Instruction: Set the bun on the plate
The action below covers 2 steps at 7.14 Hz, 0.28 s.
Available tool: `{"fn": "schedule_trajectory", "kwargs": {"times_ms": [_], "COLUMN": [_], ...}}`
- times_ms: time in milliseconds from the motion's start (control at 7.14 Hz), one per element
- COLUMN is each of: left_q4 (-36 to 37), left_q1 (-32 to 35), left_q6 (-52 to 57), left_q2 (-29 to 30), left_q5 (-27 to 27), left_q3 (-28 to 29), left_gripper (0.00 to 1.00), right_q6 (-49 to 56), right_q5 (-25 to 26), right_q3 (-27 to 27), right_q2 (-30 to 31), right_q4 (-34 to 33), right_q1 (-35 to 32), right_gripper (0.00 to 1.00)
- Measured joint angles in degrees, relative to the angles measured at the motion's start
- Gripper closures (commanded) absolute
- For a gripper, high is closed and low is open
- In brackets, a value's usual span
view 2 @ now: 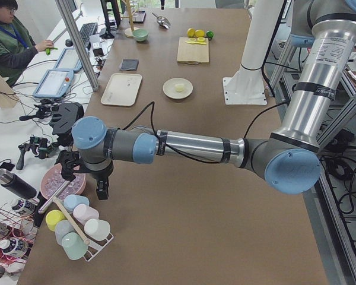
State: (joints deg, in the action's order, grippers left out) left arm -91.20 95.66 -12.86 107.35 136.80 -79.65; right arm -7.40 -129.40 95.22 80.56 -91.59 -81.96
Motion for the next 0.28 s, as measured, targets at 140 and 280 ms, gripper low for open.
{"fn": "schedule_trajectory", "kwargs": {"times_ms": [140, 280], "left_q4": [-0.03, -0.04], "left_q1": [0.03, 0.05], "left_q6": [0.02, 0.02], "left_q2": [-0.14, -0.23], "left_q5": [-0.02, -0.01], "left_q3": [-0.1, -0.13], "left_gripper": [0.03, 0.03], "right_q6": [-0.18, -0.4], "right_q5": [-0.06, -0.1], "right_q3": [-0.2, -0.34], "right_q2": [-0.4, -0.77], "right_q4": [0.01, 0.03], "right_q1": [-0.02, -0.04], "right_gripper": [0.0, 0.0]}}
